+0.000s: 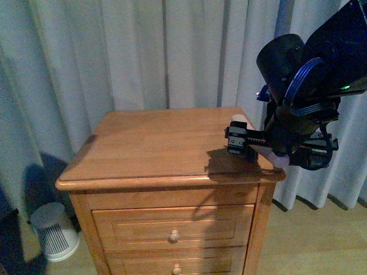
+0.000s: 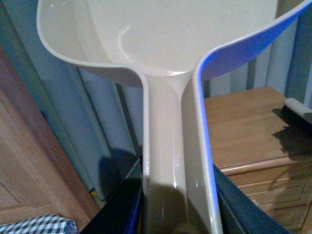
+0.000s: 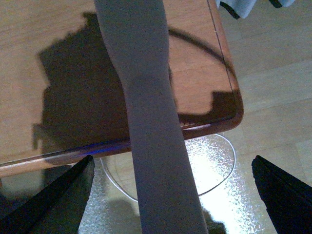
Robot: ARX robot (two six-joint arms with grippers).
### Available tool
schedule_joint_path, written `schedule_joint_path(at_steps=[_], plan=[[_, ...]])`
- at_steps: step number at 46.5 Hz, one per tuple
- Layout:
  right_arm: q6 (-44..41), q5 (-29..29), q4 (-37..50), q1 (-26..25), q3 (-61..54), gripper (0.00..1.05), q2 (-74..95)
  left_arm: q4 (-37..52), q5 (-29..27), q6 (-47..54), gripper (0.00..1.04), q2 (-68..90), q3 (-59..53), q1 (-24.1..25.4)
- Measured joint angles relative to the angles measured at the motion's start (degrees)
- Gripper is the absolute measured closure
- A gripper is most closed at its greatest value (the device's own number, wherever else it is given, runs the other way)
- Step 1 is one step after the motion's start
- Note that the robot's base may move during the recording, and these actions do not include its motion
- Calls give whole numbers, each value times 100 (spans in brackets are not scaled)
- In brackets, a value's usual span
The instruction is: Clean up trash
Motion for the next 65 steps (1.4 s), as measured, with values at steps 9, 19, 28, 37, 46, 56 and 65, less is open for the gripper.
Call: schedule_joint_path(at_steps=[9,19,28,37,46,56,65], plan=[[28,-7,4,42,39,21,83,0,0,0,77,0,0,0],[26,-61,22,44,50,60,81,0,0,0,77,0,0,0],[28,-173,26,13,50,84,57,0,0,0,77,0,0,0],[-39,-201,131,-20,-92,84,-149,0,0,0,77,0,0,0],[-551,-101,730,-22,-549,84,-791,0,0,0,77,0,0,0],[-1401,70,1690,-15,-1812,84,-2684,0,0,0,77,0,0,0],[-1797,184,1941,-59,-2983,84,-4293,0,0,0,77,0,0,0]])
